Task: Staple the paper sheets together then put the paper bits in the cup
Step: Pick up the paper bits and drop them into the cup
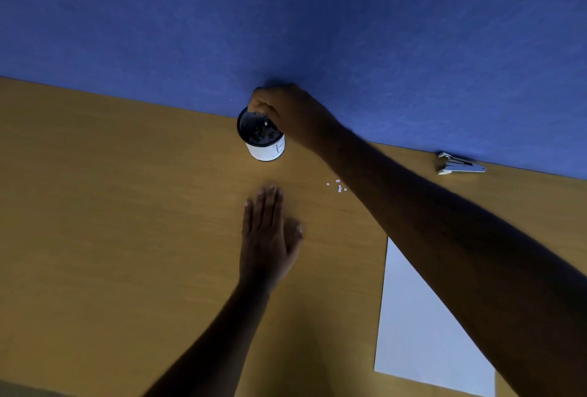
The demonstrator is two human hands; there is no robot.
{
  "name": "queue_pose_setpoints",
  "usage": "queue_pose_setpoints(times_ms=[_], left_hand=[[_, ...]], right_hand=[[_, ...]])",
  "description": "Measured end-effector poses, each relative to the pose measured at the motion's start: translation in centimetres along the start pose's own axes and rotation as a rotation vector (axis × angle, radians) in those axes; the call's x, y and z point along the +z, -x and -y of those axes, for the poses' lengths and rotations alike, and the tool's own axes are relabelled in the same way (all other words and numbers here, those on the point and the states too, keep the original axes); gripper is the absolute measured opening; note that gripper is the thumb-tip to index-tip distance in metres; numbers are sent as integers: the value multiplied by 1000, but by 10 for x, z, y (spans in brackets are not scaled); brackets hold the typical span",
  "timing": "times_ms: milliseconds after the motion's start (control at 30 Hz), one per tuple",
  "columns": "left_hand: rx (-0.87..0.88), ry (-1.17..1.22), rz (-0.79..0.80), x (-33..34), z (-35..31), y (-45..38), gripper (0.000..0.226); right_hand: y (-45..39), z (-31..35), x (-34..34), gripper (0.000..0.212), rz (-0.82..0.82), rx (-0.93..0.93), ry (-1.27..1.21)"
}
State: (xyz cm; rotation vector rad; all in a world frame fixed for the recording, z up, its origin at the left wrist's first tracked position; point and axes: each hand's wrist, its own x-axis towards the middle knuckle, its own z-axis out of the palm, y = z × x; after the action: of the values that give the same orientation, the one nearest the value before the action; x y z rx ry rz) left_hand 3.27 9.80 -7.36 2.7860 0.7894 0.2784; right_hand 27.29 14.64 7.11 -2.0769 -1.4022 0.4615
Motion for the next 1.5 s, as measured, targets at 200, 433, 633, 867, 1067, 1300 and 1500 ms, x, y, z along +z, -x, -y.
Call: queue_pose_setpoints(times_ms=[200,433,633,867,1067,1300,1500], left_hand=[[-8,12,7,0,0,0,78],[-8,10,14,0,1,0,78],[-3,-5,29,-1,3,1,79],[-11,-9,29,-2,2,1,80],[-1,-13,22,-2,2,1,79],[-5,-14,20,-2,0,1,79],[-2,-24,27,-3,0,1,80]], right_hand=[[12,-6,-3,17,-144,-64,-53],[65,-41,-4,17,-257,22,-71],[129,-90,20,42,110,50,315],[177,-99,41,35,38,38,360],[209,-83,55,45,-1,29,315],[190,-84,50,42,-58,82,292],[197,-91,51,54,30,-64,321]])
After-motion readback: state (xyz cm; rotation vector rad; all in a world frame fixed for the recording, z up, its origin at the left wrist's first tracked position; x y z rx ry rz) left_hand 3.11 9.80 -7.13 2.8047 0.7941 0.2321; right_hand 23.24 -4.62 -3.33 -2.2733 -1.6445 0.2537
